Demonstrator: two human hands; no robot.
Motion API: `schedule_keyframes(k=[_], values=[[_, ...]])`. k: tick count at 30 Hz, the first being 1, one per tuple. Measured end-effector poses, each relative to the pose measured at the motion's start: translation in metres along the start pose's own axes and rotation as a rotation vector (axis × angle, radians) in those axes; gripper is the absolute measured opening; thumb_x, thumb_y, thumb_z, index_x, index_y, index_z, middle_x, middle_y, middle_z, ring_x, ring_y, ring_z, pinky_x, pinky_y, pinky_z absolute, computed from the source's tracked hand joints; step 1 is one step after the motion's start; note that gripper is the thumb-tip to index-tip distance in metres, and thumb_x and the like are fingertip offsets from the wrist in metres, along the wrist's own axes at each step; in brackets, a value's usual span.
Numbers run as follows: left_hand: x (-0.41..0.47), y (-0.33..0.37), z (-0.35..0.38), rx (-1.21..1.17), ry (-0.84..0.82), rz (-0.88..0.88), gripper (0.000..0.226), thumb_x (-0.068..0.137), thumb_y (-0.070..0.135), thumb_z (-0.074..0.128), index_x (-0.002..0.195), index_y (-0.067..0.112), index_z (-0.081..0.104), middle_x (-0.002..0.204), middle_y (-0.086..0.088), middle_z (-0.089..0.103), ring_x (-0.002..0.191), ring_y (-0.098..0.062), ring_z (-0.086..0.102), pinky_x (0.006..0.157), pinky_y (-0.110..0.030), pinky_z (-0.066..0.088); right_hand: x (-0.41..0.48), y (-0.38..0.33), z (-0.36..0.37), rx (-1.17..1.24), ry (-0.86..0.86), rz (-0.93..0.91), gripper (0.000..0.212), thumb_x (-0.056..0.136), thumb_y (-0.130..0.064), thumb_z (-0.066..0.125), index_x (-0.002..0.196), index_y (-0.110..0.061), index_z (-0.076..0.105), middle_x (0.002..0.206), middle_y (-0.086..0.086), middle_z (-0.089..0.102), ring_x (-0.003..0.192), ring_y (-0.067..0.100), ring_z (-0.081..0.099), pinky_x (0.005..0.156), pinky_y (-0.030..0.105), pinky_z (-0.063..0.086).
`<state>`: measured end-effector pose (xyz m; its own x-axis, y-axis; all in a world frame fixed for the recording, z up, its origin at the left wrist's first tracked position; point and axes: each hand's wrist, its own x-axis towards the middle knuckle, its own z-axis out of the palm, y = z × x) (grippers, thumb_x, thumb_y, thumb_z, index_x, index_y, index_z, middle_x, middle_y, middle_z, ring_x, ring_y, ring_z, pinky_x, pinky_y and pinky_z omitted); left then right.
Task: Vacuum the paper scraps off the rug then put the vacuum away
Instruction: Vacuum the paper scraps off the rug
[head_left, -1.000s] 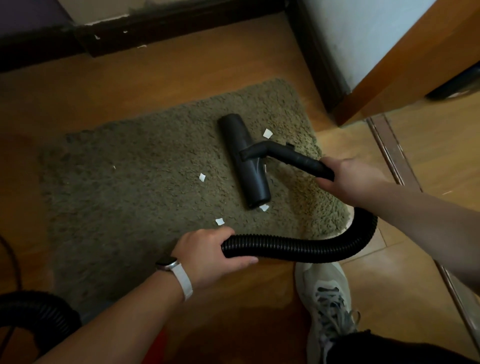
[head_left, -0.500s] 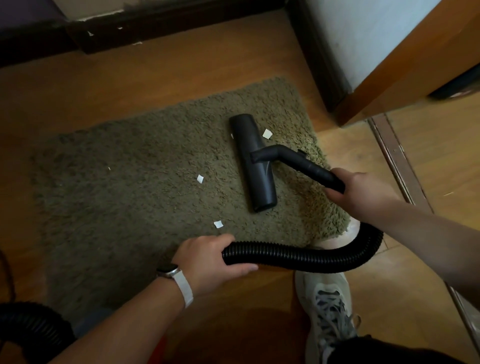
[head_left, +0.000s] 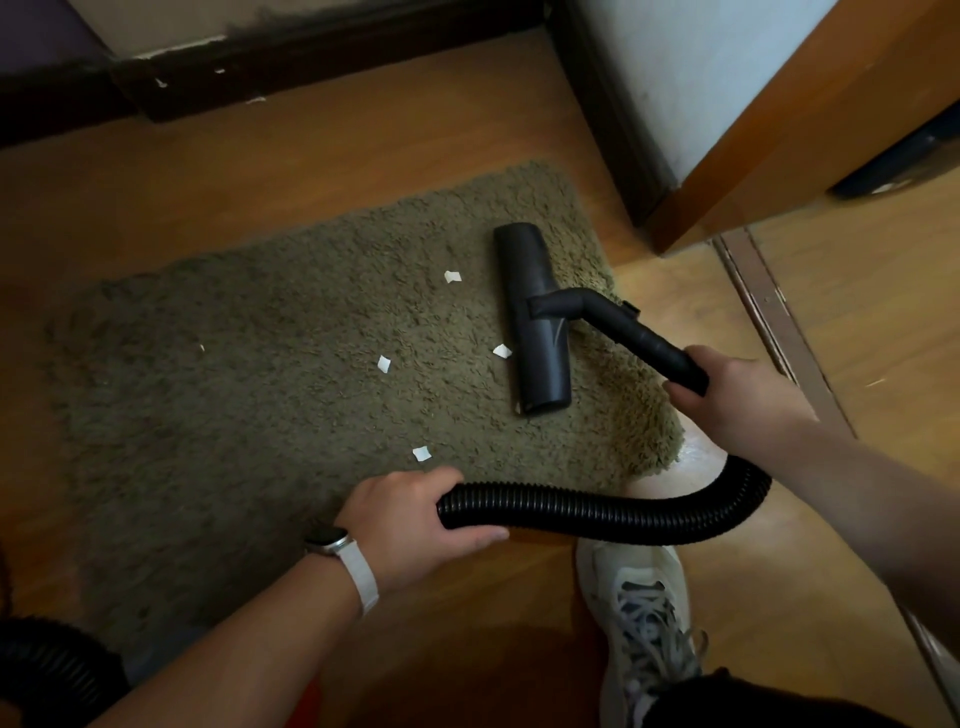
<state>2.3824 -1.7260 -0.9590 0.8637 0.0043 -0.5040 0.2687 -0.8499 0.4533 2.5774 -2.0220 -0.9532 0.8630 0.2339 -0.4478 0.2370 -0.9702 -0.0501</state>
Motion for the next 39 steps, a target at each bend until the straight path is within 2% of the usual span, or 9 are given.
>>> schedule_keyframes(k=[4,11,18,24,26,29,32,35,39], values=[[0.0,0.004,0.003,0.031,-0.005,0.016,0.061,0.066,0.088,0.048,0.092,0.033,0.058,0.073,0.014,0.059,0.072,-0.001,0.058,0.059,-0.022,0.043,-0.004,0.006,0.002,-0.003,0.013,0.019,0.019,0.097,-0.043,0.057,0.101,-0.024,0.053,0.067,0.003,0.057,0.053,0.017,0.055,0.042,0.024,0.032],[0.0,0.001,0.0,0.017,0.031,0.018,0.06,0.067,0.086,0.049,0.093,0.033,0.061,0.075,0.014,0.061,0.073,-0.001,0.057,0.06,-0.021,0.043,0.012,-0.013,0.003,-0.001,-0.058,-0.072,0.016,0.097,-0.045,0.053,0.103,-0.03,0.053,0.07,-0.001,0.06,0.059,0.017,0.059,0.05,0.032,0.049],[0.002,-0.004,-0.004,0.027,0.067,0.033,0.067,0.06,0.092,0.042,0.09,0.035,0.059,0.071,0.016,0.059,0.071,-0.002,0.056,0.057,-0.022,0.039,0.025,-0.047,0.006,-0.059,-0.064,-0.311,0.02,0.097,-0.046,0.053,0.109,-0.03,0.052,0.073,-0.007,0.057,0.062,0.013,0.057,0.055,0.033,0.051],[-0.001,-0.004,-0.001,0.013,0.025,0.042,0.065,0.064,0.089,0.047,0.098,0.036,0.06,0.077,0.016,0.061,0.075,0.0,0.057,0.064,-0.023,0.047,0.029,-0.061,0.004,-0.133,-0.035,-0.402,0.028,0.096,-0.05,0.053,0.116,-0.031,0.052,0.076,-0.007,0.058,0.063,0.016,0.058,0.054,0.031,0.05],[-0.001,-0.005,0.0,0.014,0.033,0.046,0.07,0.061,0.092,0.041,0.098,0.036,0.06,0.078,0.016,0.061,0.075,0.0,0.057,0.064,-0.023,0.047,0.027,-0.055,0.001,-0.092,0.004,-0.386,0.03,0.096,-0.049,0.055,0.12,-0.031,0.053,0.074,-0.007,0.057,0.062,0.015,0.056,0.05,0.028,0.043],[-0.001,-0.004,-0.001,0.012,0.044,0.046,0.072,0.06,0.093,0.038,0.096,0.035,0.059,0.075,0.015,0.061,0.073,0.0,0.057,0.062,-0.023,0.047,0.023,-0.04,-0.003,0.069,0.007,-0.27,0.021,0.095,-0.043,0.059,0.113,-0.031,0.055,0.072,-0.008,0.056,0.059,0.008,0.054,0.046,0.024,0.033],[0.001,-0.002,-0.002,0.005,0.062,0.034,0.073,0.058,0.094,0.038,0.093,0.033,0.06,0.075,0.014,0.061,0.073,-0.001,0.057,0.063,-0.023,0.047,0.021,-0.023,-0.006,0.157,0.018,-0.13,0.018,0.096,-0.042,0.059,0.11,-0.031,0.055,0.071,-0.004,0.059,0.059,0.011,0.057,0.046,0.026,0.037],[0.005,0.001,-0.005,-0.002,0.082,0.029,0.075,0.056,0.094,0.036,0.091,0.033,0.06,0.073,0.014,0.062,0.074,-0.004,0.059,0.063,-0.026,0.048,0.02,-0.01,-0.005,0.183,0.06,-0.023,0.023,0.096,-0.046,0.058,0.111,-0.029,0.056,0.072,-0.001,0.06,0.059,0.016,0.058,0.048,0.029,0.042],[0.009,0.005,-0.009,-0.014,0.065,0.041,0.067,0.062,0.091,0.045,0.09,0.032,0.059,0.072,0.013,0.06,0.072,-0.005,0.059,0.064,-0.027,0.05,0.022,-0.002,-0.003,0.217,0.045,0.052,0.028,0.096,-0.045,0.059,0.115,-0.024,0.058,0.075,0.003,0.061,0.062,0.02,0.059,0.048,0.029,0.042]])
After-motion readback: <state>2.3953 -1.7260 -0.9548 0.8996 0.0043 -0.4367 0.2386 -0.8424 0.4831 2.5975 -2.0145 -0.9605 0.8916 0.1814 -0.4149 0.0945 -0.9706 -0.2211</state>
